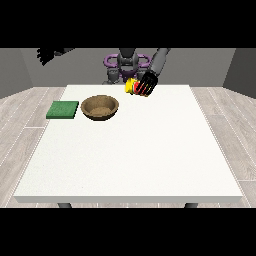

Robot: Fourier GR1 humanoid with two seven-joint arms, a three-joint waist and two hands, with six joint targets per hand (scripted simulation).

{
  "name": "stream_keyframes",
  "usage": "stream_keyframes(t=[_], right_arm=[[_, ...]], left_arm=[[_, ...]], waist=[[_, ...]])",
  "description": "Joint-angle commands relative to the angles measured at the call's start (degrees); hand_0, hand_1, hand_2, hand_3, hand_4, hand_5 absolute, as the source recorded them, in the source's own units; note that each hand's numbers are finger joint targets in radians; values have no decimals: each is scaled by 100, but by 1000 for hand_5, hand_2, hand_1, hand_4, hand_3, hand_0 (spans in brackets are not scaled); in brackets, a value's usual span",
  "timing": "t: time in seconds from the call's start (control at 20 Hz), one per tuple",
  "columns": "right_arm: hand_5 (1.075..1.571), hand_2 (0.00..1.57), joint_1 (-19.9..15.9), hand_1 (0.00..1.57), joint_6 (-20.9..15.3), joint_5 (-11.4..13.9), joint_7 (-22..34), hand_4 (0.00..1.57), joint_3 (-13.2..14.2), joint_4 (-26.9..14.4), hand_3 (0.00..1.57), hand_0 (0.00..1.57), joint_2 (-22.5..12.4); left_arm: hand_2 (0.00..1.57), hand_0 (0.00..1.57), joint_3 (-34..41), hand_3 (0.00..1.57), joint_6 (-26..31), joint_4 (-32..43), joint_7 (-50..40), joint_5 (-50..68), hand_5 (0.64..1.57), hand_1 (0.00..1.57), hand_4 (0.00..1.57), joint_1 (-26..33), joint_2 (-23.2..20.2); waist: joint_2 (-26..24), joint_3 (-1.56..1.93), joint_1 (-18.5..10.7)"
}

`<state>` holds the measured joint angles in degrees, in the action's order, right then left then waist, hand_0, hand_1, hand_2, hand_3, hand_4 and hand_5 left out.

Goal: Pick the cup and pour the ball into the bowl, then pick the bowl and place it on the pad

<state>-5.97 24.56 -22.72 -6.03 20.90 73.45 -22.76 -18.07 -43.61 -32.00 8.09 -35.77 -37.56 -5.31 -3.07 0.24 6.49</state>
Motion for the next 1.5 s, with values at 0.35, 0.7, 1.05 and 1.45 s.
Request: stream_keyframes(t=[0.35,0.7,1.05,1.45], right_arm=[[1562,0,177,0,-79,277,-316,636,-63,-572,0,0,248],[1562,0,-264,0,-44,348,-159,657,-217,-791,0,0,226],[1560,0,-672,0,33,274,-147,667,-185,-1152,0,0,188],[1565,0,-917,0,-159,251,6,714,68,-1285,0,0,-140]], left_arm=[[1571,914,-1205,1248,776,1107,-2892,-2246,1569,914,1052,-1493,317],[1571,804,-2057,1232,1744,403,-4504,-2804,1570,804,904,-1492,526],[1051,0,-2901,1375,3257,-412,-4740,-3174,1569,0,745,-1661,530],[1187,0,-2223,1430,3200,-1045,-4663,-3143,1563,0,754,-1892,455]], waist=[[-445,-14,-221],[-462,-19,187],[-386,-18,212],[-170,-24,-332]])
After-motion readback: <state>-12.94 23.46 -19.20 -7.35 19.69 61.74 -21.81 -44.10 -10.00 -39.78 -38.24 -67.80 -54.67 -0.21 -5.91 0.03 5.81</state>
